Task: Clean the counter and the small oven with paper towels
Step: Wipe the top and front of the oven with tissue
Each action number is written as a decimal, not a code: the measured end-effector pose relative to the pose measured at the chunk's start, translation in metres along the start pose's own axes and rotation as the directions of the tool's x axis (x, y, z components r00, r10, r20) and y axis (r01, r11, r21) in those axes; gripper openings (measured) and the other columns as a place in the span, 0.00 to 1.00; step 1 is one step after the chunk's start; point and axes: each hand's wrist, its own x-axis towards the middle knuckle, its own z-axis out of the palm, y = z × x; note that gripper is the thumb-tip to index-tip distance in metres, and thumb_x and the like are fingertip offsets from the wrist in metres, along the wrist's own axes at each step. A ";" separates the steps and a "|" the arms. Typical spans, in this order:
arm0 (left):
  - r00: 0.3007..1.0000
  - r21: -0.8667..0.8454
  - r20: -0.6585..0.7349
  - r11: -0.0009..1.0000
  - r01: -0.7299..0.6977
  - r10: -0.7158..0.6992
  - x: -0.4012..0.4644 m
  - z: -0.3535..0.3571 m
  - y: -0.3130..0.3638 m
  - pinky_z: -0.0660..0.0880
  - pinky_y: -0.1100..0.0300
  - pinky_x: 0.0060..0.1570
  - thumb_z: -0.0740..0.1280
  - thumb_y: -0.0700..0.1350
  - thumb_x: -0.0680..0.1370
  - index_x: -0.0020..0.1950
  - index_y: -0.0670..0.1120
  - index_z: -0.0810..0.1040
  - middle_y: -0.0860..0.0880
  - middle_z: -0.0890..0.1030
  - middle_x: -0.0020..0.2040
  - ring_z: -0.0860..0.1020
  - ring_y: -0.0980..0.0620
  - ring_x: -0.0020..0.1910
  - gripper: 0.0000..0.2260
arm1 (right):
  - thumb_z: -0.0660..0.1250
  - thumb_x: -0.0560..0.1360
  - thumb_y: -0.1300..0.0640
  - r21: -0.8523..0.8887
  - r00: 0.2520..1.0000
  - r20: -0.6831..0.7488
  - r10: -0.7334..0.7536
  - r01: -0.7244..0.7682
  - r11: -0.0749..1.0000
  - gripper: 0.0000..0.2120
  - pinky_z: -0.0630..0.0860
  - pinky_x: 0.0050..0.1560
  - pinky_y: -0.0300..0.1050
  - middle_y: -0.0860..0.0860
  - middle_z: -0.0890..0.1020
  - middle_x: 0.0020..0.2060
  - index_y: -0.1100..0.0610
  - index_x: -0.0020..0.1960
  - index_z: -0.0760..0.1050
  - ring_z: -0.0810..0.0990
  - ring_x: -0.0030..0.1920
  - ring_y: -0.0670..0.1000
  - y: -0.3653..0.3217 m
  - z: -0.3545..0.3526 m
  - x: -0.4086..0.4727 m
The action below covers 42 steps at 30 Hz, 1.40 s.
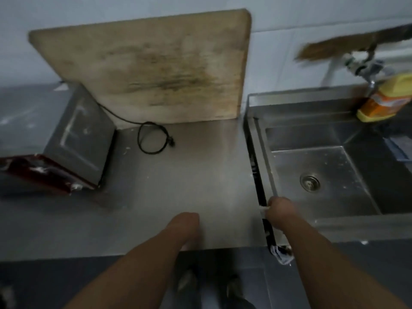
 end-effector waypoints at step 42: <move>0.960 -0.281 -0.033 0.924 0.258 -0.278 -0.124 0.053 -0.380 0.72 0.54 0.58 0.59 0.42 0.79 0.62 0.42 0.76 0.39 0.78 0.65 0.76 0.41 0.64 0.14 | 0.64 0.79 0.43 -0.250 0.846 0.300 -0.441 0.516 0.819 0.21 0.71 0.60 0.45 0.55 0.77 0.62 0.59 0.62 0.74 0.75 0.62 0.55 -0.386 0.141 -0.079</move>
